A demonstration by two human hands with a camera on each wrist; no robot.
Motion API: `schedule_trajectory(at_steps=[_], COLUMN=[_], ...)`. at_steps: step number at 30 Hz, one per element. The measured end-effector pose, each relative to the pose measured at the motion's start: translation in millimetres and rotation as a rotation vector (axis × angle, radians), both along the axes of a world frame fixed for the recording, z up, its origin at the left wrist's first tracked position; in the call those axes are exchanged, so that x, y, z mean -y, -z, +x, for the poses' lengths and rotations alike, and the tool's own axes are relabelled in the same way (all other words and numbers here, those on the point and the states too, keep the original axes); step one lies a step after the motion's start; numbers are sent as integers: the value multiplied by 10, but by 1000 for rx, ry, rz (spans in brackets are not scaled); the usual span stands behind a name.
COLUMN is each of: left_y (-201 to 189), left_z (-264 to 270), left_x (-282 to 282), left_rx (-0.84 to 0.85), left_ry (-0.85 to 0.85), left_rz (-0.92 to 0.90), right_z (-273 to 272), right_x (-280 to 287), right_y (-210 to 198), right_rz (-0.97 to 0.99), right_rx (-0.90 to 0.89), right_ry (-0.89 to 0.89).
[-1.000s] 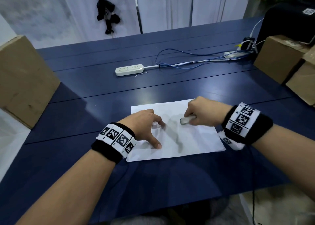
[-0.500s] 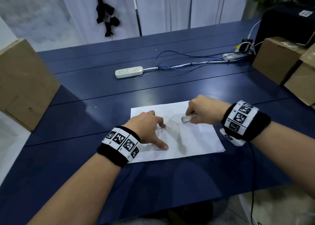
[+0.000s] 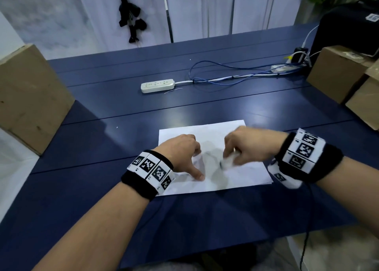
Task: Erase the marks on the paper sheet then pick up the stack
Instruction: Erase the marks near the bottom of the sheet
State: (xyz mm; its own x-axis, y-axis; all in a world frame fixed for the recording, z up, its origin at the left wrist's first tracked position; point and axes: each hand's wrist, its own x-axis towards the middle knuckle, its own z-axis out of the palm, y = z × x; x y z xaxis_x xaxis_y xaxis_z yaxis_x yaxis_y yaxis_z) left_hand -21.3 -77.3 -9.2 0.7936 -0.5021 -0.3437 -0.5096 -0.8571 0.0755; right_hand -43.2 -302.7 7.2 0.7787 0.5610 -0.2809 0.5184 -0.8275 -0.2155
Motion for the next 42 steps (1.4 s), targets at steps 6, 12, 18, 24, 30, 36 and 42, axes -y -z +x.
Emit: schedule_trajectory(at_steps=[6, 12, 18, 24, 30, 36, 42], left_y=[-49, -36, -46, -31, -32, -18, -25], left_z=[-4, -13, 9, 25, 49, 51, 58], left_x=[36, 35, 59, 55, 68, 65, 88], left_rx=[-22, -35, -34, -39, -38, -35, -40], left_ry=[22, 41, 48, 37, 46, 39, 49], left_rz=[-23, -47, -28, -33, -32, -41, -32], right_z=[63, -33, -8, -110, -53, -38, -99], right_x=[-13, 12, 36, 40, 30, 59, -59], right_y=[-8, -5, 35, 19, 8, 38, 17], right_rz=[4, 47, 19, 9, -30, 5, 5], right_rx=[45, -49, 17, -8, 41, 57, -61], right_ry=[82, 37, 94, 22, 77, 66, -49])
